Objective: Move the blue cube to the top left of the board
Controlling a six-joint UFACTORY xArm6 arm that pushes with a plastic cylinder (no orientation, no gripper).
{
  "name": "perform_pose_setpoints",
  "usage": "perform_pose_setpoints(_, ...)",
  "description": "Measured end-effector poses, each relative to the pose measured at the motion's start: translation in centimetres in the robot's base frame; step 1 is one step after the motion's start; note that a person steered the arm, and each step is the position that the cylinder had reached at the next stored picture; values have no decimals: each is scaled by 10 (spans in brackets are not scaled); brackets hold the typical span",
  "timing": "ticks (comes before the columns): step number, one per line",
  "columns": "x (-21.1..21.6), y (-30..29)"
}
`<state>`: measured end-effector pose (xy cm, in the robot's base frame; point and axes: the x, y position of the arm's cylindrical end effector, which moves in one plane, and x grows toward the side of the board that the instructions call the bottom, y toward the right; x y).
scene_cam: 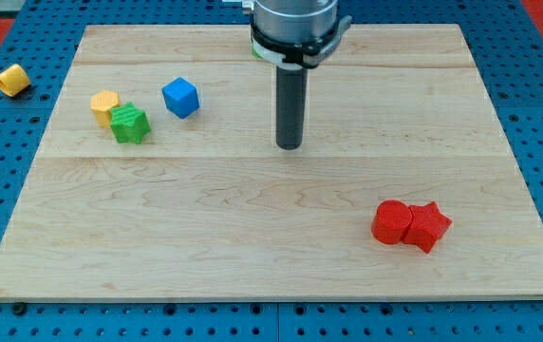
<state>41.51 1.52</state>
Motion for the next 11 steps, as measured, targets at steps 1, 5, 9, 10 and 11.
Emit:
perform_pose_setpoints(1, -27, 0)
perform_pose_setpoints(5, -101, -169)
perform_pose_setpoints(9, -120, -224)
perform_pose_setpoints(10, -106, -242)
perform_pose_setpoints(11, -105, -250)
